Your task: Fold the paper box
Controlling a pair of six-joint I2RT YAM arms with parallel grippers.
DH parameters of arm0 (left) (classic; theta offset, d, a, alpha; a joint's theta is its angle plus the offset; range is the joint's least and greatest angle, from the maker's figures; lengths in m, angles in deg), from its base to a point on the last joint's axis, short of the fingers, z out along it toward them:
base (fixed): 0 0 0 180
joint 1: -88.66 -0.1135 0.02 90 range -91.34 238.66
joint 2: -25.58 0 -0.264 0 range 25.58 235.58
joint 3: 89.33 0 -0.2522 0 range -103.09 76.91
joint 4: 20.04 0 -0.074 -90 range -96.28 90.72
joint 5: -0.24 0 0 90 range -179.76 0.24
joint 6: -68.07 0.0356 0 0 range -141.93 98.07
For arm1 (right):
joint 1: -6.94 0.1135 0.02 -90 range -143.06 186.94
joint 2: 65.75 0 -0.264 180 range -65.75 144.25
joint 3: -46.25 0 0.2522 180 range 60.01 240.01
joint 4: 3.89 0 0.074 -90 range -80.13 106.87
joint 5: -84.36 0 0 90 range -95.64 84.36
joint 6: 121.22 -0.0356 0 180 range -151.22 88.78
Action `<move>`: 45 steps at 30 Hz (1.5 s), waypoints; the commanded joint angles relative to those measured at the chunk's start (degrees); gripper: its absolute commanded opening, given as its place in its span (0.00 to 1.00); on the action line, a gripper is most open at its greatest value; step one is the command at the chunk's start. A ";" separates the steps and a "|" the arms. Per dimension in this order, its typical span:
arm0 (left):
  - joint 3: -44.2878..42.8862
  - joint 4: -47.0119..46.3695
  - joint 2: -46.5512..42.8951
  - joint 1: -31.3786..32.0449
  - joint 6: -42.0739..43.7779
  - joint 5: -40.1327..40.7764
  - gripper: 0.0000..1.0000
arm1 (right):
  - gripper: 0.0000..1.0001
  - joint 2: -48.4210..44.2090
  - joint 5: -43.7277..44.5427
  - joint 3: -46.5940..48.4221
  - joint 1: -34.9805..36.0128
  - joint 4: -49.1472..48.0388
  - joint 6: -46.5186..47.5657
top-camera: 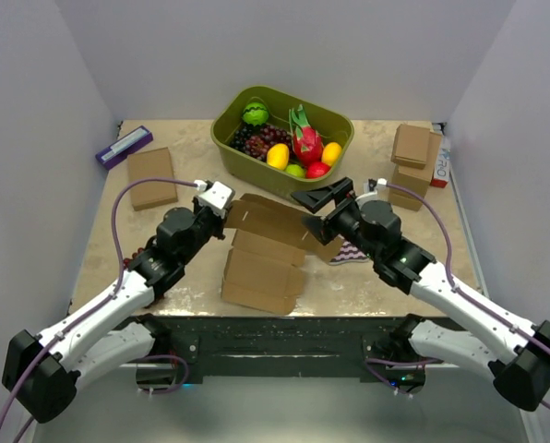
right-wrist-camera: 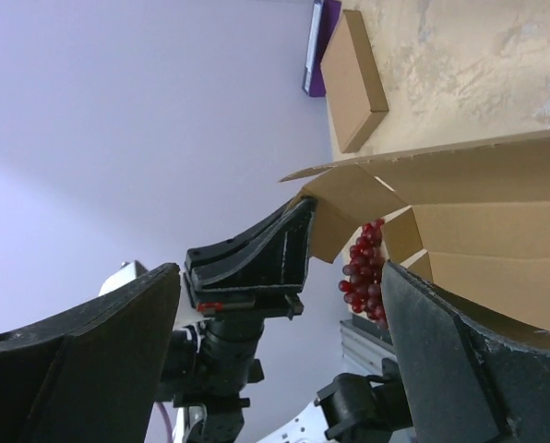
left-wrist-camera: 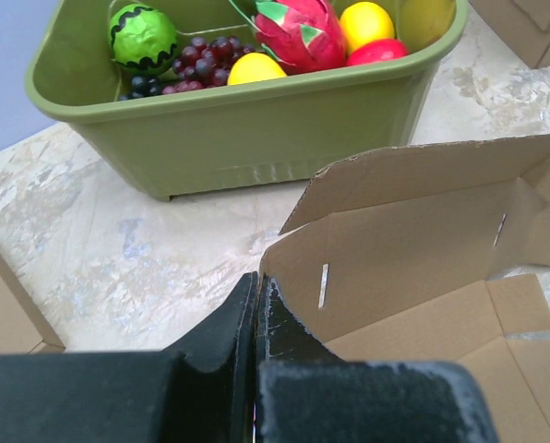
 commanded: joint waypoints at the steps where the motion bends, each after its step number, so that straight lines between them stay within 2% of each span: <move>1: 0.81 -4.07 -1.65 1.45 -1.22 3.82 0.00 | 0.93 5.65 0.02 0.94 1.94 -4.80 -5.10; 6: 1.78 -5.21 -3.40 2.50 -0.26 3.38 0.00 | 0.93 9.89 1.86 -1.42 2.82 -9.71 -9.59; 9: 2.31 -5.56 -4.37 3.38 0.53 3.56 0.00 | 0.92 12.00 2.12 -4.32 2.91 -15.77 -15.21; 15: 3.80 -6.79 -6.57 5.13 2.20 3.65 0.00 | 0.91 16.48 3.18 -7.75 2.82 -21.05 -23.30; 23: 5.65 -8.20 -9.47 6.90 4.40 3.21 0.00 | 0.88 16.75 7.30 -9.86 2.82 -21.24 -26.38; 27: 6.00 -8.72 -9.73 6.90 4.23 1.89 0.00 | 0.70 15.96 9.50 -11.54 2.65 -20.89 -27.09; 32: 6.44 -9.43 -10.00 6.90 3.88 0.13 0.00 | 0.61 16.13 10.56 -13.12 2.56 -21.32 -27.26; 36: 5.65 -8.82 -8.59 6.90 3.09 -0.66 0.00 | 0.40 16.31 11.35 -13.12 2.47 -20.10 -26.56; 37: 5.48 -8.64 -7.98 6.90 2.91 -0.75 0.00 | 0.32 16.31 11.61 -13.12 2.56 -19.83 -26.47; 39: 5.30 -8.12 -7.28 6.98 2.56 -1.01 0.00 | 0.25 16.31 12.40 -13.38 2.56 -19.31 -26.56; 40: 5.04 -7.76 -6.40 6.90 2.30 -1.27 0.00 | 0.18 16.14 12.58 -13.56 2.56 -19.04 -26.56; 45: 2.40 -3.72 -1.83 6.63 -0.24 -1.01 0.00 | 0.06 17.01 12.67 -13.91 2.56 -18.51 -26.73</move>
